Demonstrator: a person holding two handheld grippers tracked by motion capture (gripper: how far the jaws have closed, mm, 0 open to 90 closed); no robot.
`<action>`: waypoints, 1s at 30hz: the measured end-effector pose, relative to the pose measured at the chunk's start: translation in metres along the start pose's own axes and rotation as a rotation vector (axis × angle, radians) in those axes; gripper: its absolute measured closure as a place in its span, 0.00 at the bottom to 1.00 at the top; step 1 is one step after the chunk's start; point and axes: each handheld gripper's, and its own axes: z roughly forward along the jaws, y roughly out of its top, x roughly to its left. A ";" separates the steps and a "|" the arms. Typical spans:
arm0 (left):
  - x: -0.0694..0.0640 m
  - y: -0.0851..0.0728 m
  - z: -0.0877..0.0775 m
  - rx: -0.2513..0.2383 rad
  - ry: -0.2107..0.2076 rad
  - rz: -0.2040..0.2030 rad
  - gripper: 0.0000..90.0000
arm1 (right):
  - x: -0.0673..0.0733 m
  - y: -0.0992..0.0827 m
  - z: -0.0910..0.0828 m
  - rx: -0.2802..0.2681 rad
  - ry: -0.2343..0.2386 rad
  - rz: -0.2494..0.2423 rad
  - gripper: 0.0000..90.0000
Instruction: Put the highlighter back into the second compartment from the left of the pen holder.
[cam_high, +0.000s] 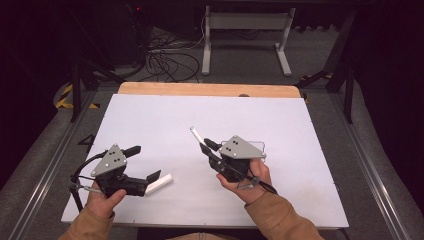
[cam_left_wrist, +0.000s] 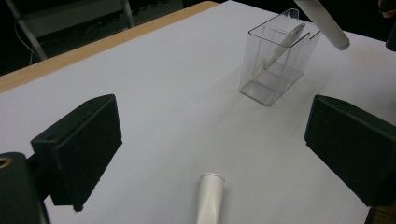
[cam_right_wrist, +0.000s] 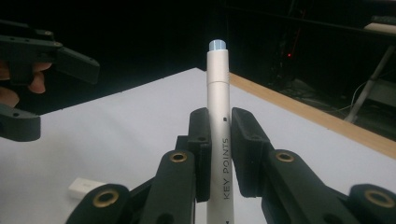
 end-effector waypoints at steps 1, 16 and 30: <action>0.000 0.000 0.000 0.000 0.001 -0.002 0.05 | -0.001 0.000 -0.001 -0.007 -0.004 0.000 0.88; 0.002 -0.001 -0.001 0.003 0.002 -0.012 0.06 | -0.026 0.001 -0.011 -0.054 -0.072 0.025 0.88; 0.001 -0.001 -0.001 0.004 0.007 -0.009 0.06 | -0.052 -0.006 -0.017 -0.077 -0.141 0.060 0.88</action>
